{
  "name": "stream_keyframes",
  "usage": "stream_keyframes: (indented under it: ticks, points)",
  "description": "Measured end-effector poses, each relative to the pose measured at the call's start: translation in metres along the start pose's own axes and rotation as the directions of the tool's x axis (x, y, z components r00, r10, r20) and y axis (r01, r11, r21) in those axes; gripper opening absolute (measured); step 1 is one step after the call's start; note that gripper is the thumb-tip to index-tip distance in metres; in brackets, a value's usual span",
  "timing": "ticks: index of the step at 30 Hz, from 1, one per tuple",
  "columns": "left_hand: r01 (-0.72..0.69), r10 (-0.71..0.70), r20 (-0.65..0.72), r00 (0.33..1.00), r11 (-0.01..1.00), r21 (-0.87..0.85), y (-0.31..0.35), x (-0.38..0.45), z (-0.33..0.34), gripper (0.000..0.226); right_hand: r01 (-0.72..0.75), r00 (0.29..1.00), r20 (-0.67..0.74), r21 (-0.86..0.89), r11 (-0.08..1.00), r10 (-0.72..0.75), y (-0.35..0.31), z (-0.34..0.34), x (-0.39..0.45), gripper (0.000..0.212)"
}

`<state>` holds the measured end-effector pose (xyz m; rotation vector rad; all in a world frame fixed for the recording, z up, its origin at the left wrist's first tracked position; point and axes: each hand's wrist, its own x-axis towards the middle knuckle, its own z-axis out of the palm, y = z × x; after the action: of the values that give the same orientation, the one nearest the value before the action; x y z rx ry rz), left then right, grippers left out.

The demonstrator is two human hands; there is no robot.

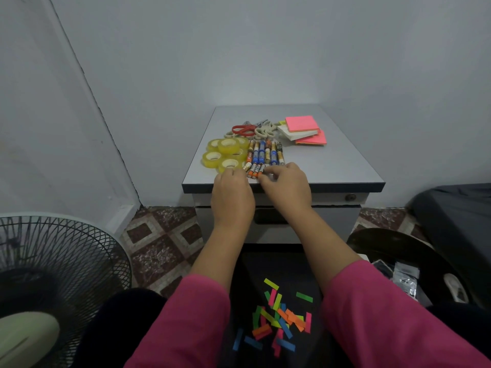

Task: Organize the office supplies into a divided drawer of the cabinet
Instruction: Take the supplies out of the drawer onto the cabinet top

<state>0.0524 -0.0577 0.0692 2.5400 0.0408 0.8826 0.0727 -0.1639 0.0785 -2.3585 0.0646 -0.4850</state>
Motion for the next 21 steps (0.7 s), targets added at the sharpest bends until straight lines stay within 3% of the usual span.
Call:
stream_keyframes:
  ticks: [21]
  points:
    - [-0.045,0.045,0.001,0.999,0.997,-0.069,-0.0021,-0.0035,-0.0002,0.019,-0.001,1.000,0.004,0.025,1.000,0.001,0.0035,-0.0002,0.0012,0.040]
